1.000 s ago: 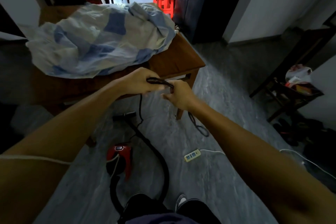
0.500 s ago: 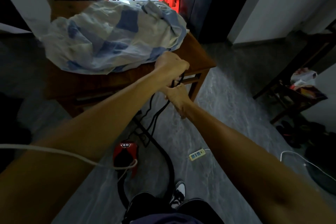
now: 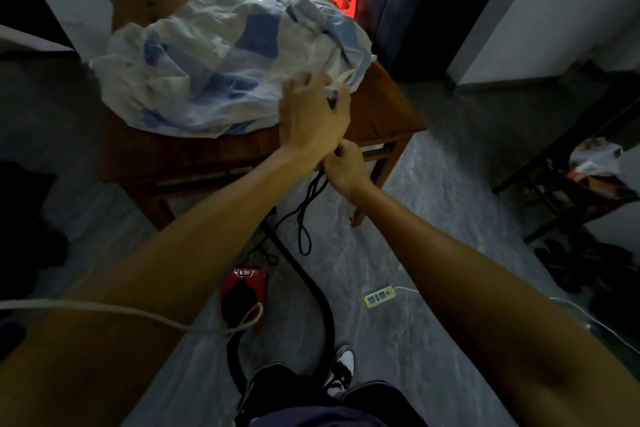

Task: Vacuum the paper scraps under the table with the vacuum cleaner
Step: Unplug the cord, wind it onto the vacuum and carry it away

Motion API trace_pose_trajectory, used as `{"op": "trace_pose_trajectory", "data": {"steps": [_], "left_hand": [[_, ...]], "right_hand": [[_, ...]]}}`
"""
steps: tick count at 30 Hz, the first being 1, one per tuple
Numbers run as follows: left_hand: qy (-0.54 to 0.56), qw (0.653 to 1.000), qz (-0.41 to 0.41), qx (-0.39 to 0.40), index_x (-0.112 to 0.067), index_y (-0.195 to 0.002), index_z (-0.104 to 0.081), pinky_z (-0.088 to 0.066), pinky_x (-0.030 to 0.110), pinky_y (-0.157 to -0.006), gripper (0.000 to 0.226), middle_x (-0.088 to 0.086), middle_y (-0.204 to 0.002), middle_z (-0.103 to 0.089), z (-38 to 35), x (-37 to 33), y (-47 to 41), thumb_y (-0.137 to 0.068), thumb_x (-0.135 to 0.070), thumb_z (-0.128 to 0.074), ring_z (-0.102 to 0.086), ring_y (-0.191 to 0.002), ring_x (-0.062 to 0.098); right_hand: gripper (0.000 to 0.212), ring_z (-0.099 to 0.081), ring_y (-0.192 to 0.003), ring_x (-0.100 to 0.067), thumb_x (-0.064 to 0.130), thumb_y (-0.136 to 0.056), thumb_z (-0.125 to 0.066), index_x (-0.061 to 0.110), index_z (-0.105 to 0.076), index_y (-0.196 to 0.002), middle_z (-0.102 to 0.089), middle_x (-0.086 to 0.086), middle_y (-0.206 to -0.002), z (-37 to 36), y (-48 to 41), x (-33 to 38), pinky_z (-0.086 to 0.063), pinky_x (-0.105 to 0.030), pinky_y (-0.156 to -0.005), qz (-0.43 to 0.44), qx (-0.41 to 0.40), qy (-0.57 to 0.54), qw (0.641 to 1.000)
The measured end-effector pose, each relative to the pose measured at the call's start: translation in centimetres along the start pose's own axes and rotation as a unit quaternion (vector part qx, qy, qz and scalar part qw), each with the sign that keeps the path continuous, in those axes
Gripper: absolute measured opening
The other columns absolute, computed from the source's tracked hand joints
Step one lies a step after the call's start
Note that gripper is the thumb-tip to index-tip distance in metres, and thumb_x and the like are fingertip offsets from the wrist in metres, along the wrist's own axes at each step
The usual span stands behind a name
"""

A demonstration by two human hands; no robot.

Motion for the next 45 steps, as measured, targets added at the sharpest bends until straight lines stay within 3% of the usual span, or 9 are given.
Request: {"op": "trace_pose_trajectory", "data": {"steps": [5,10,18,29,34,38,40,42,45], "left_hand": [[0.187,0.947,0.233,0.116,-0.014,-0.108,-0.055,-0.048,0.03,-0.072,0.018,0.002,-0.091,-0.056,-1.7,5.7,-0.3,-0.094,-0.017,-0.045,-0.06,-0.088,0.019],[0.174,0.876,0.227,0.388,-0.022,-0.145,-0.028,-0.037,0.033,-0.104,0.086,-0.001,-0.142,-0.038,-8.3,11.1,8.1,-0.074,-0.02,-0.077,-0.036,-0.133,0.016],[0.109,0.897,0.335,0.266,-0.015,-0.089,-0.062,-0.044,0.025,-0.065,0.005,0.0,-0.081,-0.062,-17.3,17.0,13.4,-0.086,-0.019,-0.062,-0.058,-0.068,0.01],[0.044,0.891,0.35,0.284,-0.006,-0.097,-0.068,-0.04,0.007,-0.05,0.018,-0.001,-0.077,-0.059,-21.5,27.4,15.2,-0.092,-0.007,-0.05,-0.045,-0.057,0.002],[-0.04,0.907,0.32,0.271,-0.007,-0.069,-0.059,-0.032,0.02,-0.04,0.023,-0.002,-0.057,-0.048,-21.1,28.6,13.3,-0.09,-0.015,-0.053,-0.046,-0.051,0.011],[-0.118,0.902,0.254,0.328,-0.005,-0.081,-0.067,-0.045,0.029,-0.05,0.02,0.001,-0.066,-0.055,-20.0,29.1,12.4,-0.088,-0.016,-0.052,-0.052,-0.056,0.016],[-0.173,0.888,0.203,0.374,-0.005,-0.087,-0.068,-0.036,0.024,-0.043,0.019,0.0,-0.067,-0.052,-19.7,28.9,12.4,-0.088,-0.014,-0.05,-0.044,-0.053,0.012],[-0.23,0.868,0.154,0.412,-0.004,-0.084,-0.064,-0.034,0.025,-0.043,0.014,0.004,-0.072,-0.055,-19.6,28.4,12.4,-0.085,-0.011,-0.053,-0.042,-0.052,0.012],[-0.218,0.86,0.104,0.449,-0.007,-0.094,-0.061,-0.045,0.029,-0.05,0.014,0.005,-0.079,-0.06,-19.4,27.1,12.3,-0.082,-0.012,-0.059,-0.05,-0.059,0.015]], "right_hand": [[0.054,-0.055,-0.071,-0.024,0.041,-0.101,-0.038,0.014,-0.058,-0.059,-0.058,-0.017,-0.074,1.7,0.0,-3.2,-0.043,-0.031,-0.066,-0.073,-0.068,-0.061,0.993],[0.054,-0.064,-0.08,-0.02,0.038,-0.101,-0.04,0.009,-0.053,-0.057,-0.067,-0.024,-0.083,1.3,-1.5,-2.8,-0.048,-0.038,-0.084,-0.115,-0.091,-0.164,0.975],[0.033,-0.06,-0.067,-0.019,0.027,-0.102,-0.043,0.01,-0.044,-0.074,-0.042,-0.001,-0.053,0.7,-5.0,-4.8,-0.052,-0.035,-0.08,-0.192,-0.098,-0.395,0.893],[0.041,-0.056,-0.047,-0.016,0.022,-0.102,-0.037,0.013,-0.039,-0.062,-0.043,-0.001,-0.044,8.3,-7.4,-21.7,-0.054,-0.033,-0.074,-0.267,-0.239,-0.596,0.719],[0.042,-0.062,-0.108,-0.024,0.044,-0.098,-0.045,0.007,-0.058,-0.114,-0.063,-0.012,-0.115,4.5,-4.7,-33.0,-0.051,-0.037,-0.096,-0.426,-0.288,-0.542,0.664],[0.078,-0.047,-0.127,-0.035,0.062,-0.093,-0.036,0.001,-0.035,-0.142,-0.045,-0.021,-0.14,-3.6,-0.8,-36.0,-0.035,-0.048,-0.11,-0.548,-0.146,-0.443,0.694],[0.05,-0.056,-0.108,-0.029,0.042,-0.098,-0.041,0.003,-0.05,-0.129,-0.051,-0.02,-0.129,-6.8,0.3,-34.7,-0.042,-0.04,-0.103,-0.504,-0.102,-0.307,0.801],[0.04,-0.056,-0.102,-0.018,0.03,-0.09,-0.059,0.012,-0.053,-0.125,-0.052,-0.008,-0.124,-9.6,-1.6,-32.1,-0.048,-0.032,-0.093,-0.311,-0.047,-0.077,0.946],[0.061,-0.057,-0.11,-0.012,0.044,-0.08,-0.067,0.013,-0.049,-0.129,-0.057,0.0,-0.122,-14.5,-3.8,-29.0,-0.051,-0.034,-0.094,-0.043,0.096,0.097,0.99]]}}
Point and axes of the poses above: each hand's wrist, its own y-axis away from the middle knuckle, its own z-axis out of the back of the hand, x = y × z, the point moved 4 cm from there along -y, towards the middle knuckle
